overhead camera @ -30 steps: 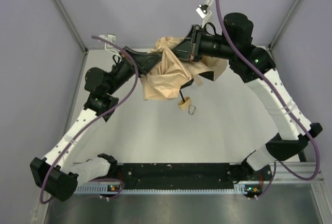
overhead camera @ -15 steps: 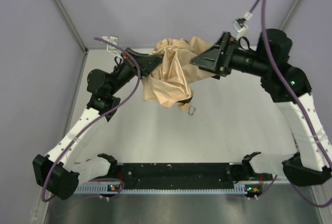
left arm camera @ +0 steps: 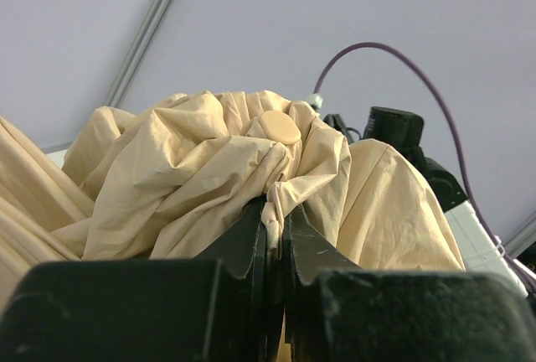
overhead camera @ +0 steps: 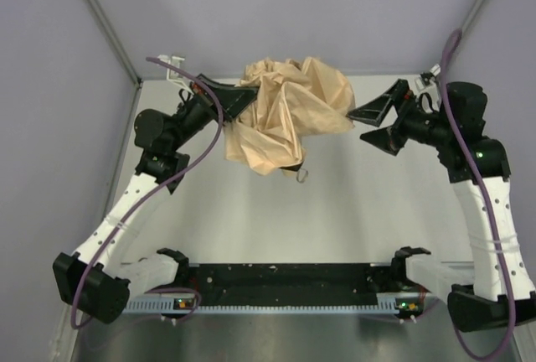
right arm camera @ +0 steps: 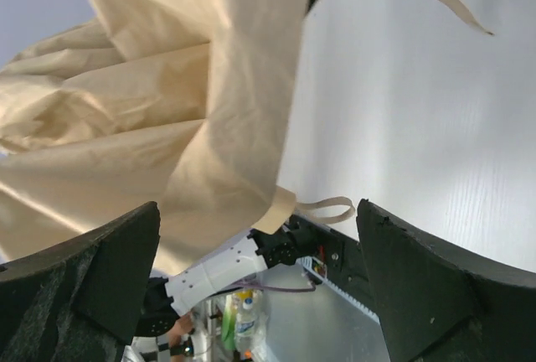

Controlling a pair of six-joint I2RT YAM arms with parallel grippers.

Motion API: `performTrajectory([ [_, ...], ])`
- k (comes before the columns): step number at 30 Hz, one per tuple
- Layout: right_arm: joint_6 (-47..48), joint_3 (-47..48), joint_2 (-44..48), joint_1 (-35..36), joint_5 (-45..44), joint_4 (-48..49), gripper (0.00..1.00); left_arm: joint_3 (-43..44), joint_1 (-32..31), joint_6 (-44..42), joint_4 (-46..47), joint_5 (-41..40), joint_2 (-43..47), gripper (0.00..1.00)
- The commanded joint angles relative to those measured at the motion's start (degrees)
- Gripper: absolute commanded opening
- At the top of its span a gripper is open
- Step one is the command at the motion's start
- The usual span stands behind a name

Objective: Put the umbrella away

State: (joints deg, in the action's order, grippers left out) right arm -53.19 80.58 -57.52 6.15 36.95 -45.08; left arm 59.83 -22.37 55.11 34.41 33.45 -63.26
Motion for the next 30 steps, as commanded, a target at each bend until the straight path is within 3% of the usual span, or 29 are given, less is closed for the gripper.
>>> performTrajectory([
  [1,-0.1,0.2,-1.9,-0.7,4.2,-0.1,0.99,3.7,0.6,-1.5,3.9,-0.3,2.4,0.00],
  [7,-4.6,0.7,-0.7,-0.5,6.4,5.4,0.99,3.1,1.4,-0.9,5.7,-0.2,1.8,0.00],
  [11,-18.8,-9.1,4.3,-0.2,8.5,24.2,0.99,2.5,2.1,1.5,10.9,-0.1,1.3,0.00],
  [14,-25.6,-12.2,5.7,1.3,8.1,33.0,0.99,2.7,2.2,2.8,13.1,0.9,0.9,0.00],
  [21,-26.7,-11.9,4.3,3.8,5.6,35.0,0.97,2.9,2.2,6.1,18.8,3.0,-0.6,0.00],
  [25,-27.8,-10.6,1.4,4.6,5.9,38.2,0.85,2.2,2.2,7.9,22.0,3.5,-0.9,0.00],
  [30,-29.8,-7.8,-1.1,5.1,6.0,44.5,0.49,2.5,2.2,8.3,23.0,4.6,-1.4,0.00],
])
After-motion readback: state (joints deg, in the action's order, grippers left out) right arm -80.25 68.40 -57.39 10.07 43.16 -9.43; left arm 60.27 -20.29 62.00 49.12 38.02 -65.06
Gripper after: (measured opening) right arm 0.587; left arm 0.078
